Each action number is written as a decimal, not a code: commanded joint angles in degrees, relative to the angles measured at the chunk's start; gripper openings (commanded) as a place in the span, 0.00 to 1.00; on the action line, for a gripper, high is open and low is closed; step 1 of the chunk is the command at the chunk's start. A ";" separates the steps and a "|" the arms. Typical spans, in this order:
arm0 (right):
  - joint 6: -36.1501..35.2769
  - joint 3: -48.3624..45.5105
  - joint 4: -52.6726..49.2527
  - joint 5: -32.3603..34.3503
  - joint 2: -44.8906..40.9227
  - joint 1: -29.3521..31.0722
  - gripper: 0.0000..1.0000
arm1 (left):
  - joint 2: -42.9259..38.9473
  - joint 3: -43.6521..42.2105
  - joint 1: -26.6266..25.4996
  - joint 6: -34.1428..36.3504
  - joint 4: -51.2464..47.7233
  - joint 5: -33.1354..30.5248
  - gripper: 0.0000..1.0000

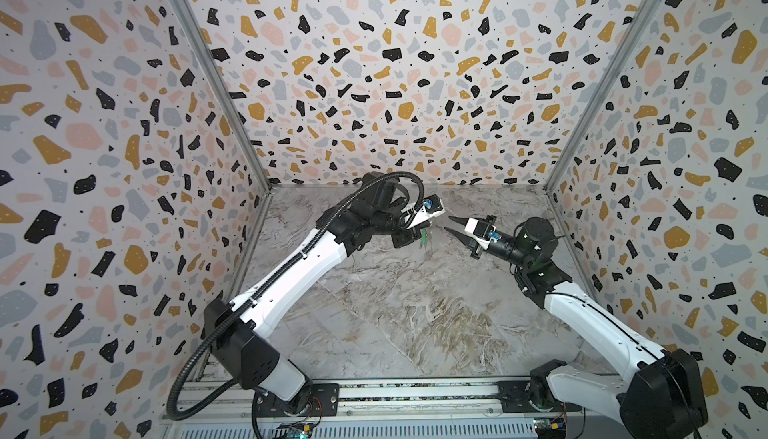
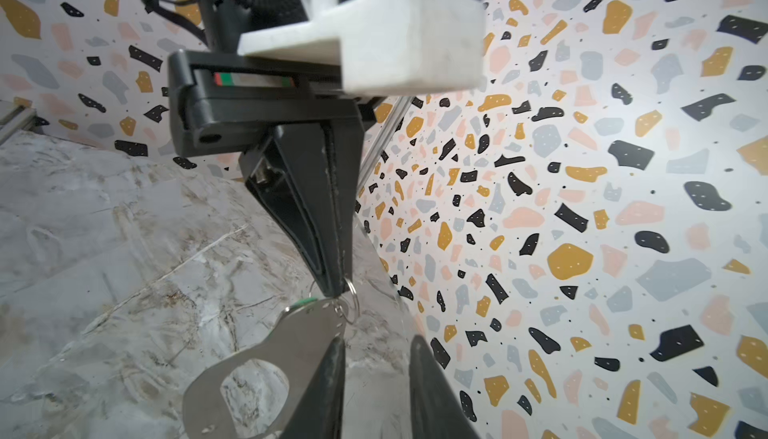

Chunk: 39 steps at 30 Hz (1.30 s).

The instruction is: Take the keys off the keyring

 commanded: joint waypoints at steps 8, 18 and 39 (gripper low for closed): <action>0.65 0.60 2.31 0.80 2.49 2.60 0.24 | 1.70 5.88 -1.86 2.47 -8.34 -2.20 0.00; 2.96 0.28 2.45 -0.18 3.41 2.91 0.20 | 1.84 6.13 -2.30 2.42 -7.99 -1.99 0.00; 3.56 0.91 -0.35 -1.13 4.41 2.53 0.15 | 1.20 4.90 -2.37 3.04 -7.56 -1.28 0.00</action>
